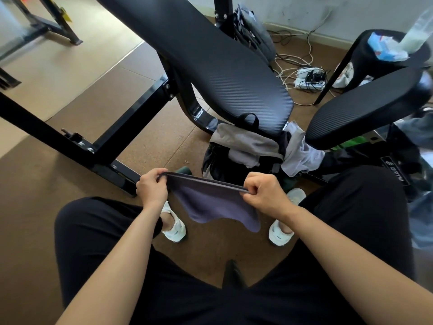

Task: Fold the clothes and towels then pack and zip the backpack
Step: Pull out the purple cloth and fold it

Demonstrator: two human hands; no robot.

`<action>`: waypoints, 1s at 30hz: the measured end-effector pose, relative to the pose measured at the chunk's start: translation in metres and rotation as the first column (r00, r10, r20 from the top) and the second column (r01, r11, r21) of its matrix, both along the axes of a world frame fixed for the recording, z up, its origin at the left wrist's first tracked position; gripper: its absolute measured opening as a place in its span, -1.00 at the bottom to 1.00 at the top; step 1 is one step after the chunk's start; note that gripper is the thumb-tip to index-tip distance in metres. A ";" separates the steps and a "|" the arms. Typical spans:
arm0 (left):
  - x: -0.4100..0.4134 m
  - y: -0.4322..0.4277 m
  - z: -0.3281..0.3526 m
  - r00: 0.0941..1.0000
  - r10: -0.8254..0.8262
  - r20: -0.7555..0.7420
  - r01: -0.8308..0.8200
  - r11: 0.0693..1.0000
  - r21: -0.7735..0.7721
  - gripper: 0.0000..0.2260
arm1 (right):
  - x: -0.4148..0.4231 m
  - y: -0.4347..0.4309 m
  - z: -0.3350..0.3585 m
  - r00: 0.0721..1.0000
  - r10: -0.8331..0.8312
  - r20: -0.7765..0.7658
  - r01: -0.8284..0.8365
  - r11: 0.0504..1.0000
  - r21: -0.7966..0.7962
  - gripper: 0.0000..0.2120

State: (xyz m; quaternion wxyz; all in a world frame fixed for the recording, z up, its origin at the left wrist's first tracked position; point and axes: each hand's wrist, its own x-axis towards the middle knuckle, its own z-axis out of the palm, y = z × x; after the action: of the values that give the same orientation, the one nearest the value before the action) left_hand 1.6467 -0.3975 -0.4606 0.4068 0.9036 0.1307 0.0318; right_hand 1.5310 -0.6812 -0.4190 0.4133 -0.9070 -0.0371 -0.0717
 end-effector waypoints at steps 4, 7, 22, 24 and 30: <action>0.002 0.000 -0.003 0.999 0.033 -0.043 -0.035 0.998 -0.046 -0.80 | -0.013 0.009 0.011 0.963 0.206 -0.176 -0.214 0.976 -0.029 -0.77; -0.003 -0.008 -0.004 0.999 -0.030 -0.034 0.029 0.999 -0.018 -0.81 | -0.026 0.019 0.010 0.838 0.346 -0.422 -0.414 0.907 -0.077 -0.47; -0.008 -0.018 -0.006 0.988 -0.157 0.000 0.157 0.988 0.013 -0.79 | -0.030 0.024 0.004 0.706 0.276 -0.652 -0.595 0.730 -0.335 0.00; -0.008 -0.018 -0.006 0.987 -0.158 0.007 0.158 0.987 0.018 -0.80 | -0.030 0.026 0.001 0.699 0.274 -0.660 -0.615 0.702 -0.360 -0.01; -0.008 -0.018 -0.005 0.987 -0.159 0.019 0.158 0.987 0.034 -0.81 | -0.031 0.025 -0.003 0.717 0.254 -0.649 -0.579 0.735 -0.352 -0.10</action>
State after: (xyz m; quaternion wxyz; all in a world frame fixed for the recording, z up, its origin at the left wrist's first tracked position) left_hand 1.6383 -0.4159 -0.4658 0.3949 0.9171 0.0534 0.0111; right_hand 1.5002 -0.6561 -0.4216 0.1418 -0.9288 -0.1453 0.3099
